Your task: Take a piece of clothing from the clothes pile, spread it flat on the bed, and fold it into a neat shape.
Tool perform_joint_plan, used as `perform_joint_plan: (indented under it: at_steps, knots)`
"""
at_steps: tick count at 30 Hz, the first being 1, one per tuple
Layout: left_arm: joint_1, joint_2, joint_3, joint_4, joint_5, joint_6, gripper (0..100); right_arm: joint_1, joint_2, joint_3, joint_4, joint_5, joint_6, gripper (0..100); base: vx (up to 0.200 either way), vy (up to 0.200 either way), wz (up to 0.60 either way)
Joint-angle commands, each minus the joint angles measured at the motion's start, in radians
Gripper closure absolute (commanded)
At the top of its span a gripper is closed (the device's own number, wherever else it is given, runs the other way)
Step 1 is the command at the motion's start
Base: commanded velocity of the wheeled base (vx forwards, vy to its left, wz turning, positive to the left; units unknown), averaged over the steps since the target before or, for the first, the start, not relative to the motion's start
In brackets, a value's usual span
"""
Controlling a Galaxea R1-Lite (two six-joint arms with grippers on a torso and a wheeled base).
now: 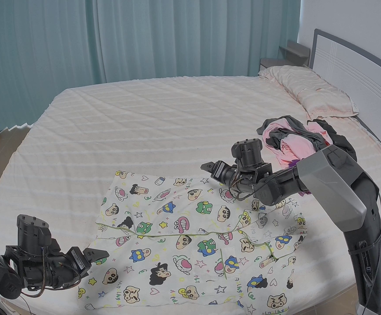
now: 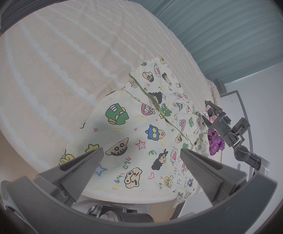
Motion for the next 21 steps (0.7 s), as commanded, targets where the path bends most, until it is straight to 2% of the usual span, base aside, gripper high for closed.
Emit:
perform_joint_plan:
  at_steps: [1,15,21]
  knots:
    - [0.0,0.004,0.0,-0.001,-0.001,0.0,0,0.014,0.011,0.006,-0.001,0.0,-0.001,0,0.0,0.0,0.0]
    - [-0.001,0.013,0.0,-0.001,-0.001,0.0,0,-0.016,0.048,-0.006,-0.001,-0.031,-0.012,0,0.0,0.0,0.0]
    - [0.0,0.014,0.0,-0.001,-0.003,0.0,0,-0.044,0.077,-0.098,0.027,-0.048,-0.02,0,0.0,0.0,0.0]
